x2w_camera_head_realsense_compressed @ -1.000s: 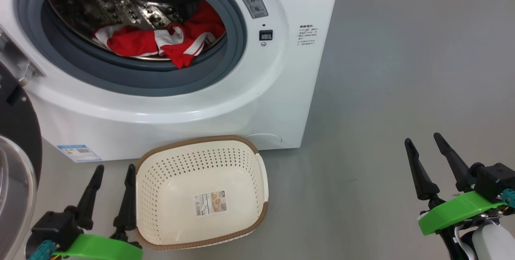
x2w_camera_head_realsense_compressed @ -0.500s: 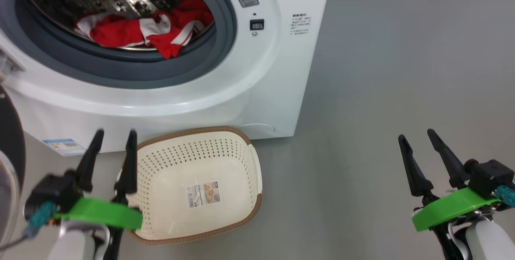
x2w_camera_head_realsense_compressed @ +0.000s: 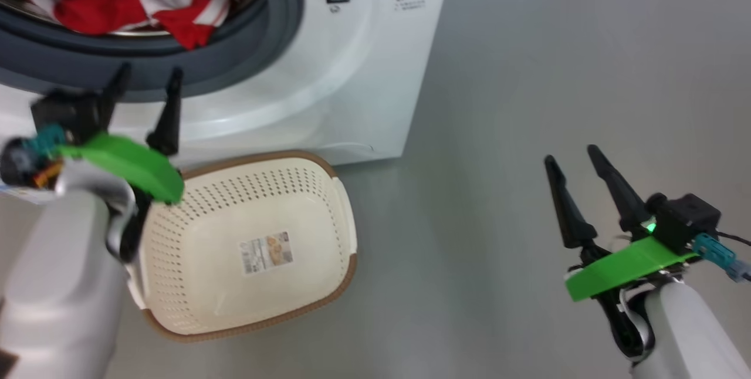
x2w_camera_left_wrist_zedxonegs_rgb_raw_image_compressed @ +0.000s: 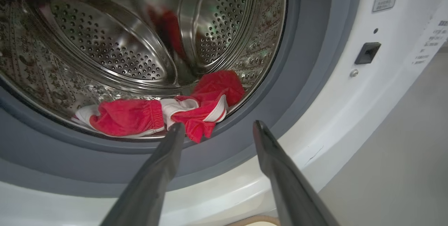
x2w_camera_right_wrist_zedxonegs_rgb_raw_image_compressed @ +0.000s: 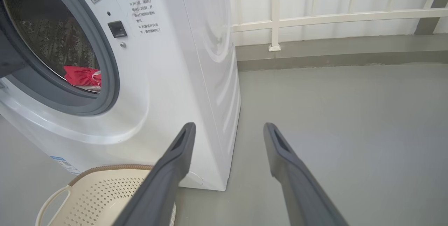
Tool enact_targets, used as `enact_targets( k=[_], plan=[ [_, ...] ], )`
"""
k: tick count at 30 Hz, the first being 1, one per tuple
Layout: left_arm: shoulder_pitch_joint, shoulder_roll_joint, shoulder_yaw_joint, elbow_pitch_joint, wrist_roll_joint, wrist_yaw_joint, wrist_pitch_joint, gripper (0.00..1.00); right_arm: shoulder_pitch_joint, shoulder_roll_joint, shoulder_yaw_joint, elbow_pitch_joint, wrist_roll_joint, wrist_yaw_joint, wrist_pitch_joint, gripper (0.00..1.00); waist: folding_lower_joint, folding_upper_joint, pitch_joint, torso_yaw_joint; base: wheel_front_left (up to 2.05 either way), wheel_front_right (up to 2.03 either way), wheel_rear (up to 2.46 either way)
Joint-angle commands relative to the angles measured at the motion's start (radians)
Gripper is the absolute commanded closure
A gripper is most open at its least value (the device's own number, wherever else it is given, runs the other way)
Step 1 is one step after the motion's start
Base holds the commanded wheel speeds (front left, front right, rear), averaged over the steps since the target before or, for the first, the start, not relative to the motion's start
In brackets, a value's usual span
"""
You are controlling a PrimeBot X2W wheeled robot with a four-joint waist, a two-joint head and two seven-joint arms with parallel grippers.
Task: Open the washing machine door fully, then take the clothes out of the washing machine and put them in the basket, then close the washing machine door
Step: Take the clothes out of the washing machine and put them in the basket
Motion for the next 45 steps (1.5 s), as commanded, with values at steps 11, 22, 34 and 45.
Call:
enact_targets(
  k=[11, 22, 34, 45],
  plan=[
    [-0.286, 0.106, -0.078, 0.207, -0.035, -0.003, 0.084, 0.0, -0.065, 0.054, 0.057, -0.02, -0.011, 0.002, -0.012, 0.0, 0.0, -0.0001, 0.144, -0.127, 0.0, 0.0, 0.0],
    [-0.469, 0.154, -0.18, 0.382, -0.054, -0.003, 0.096, 0.0, -0.113, 0.087, 0.089, -0.02, -0.008, 0.002, -0.012, 0.0, 0.0, -0.0001, 0.21, -0.173, 0.0, 0.0, 0.0],
    [-0.573, 0.186, -0.25, 0.522, -0.053, -0.003, 0.053, 0.0, -0.129, 0.105, 0.11, -0.018, -0.001, 0.002, -0.012, 0.0, 0.0, -0.0001, 0.243, -0.208, 0.0, 0.0, 0.0],
    [-0.614, 0.194, -0.295, 0.579, -0.064, -0.003, 0.047, 1.0, -0.137, 0.109, 0.123, -0.018, 0.003, 0.002, -0.012, 0.0, 0.0, -0.0001, 0.253, -0.225, 0.0, 0.0, 0.0]
  ],
)
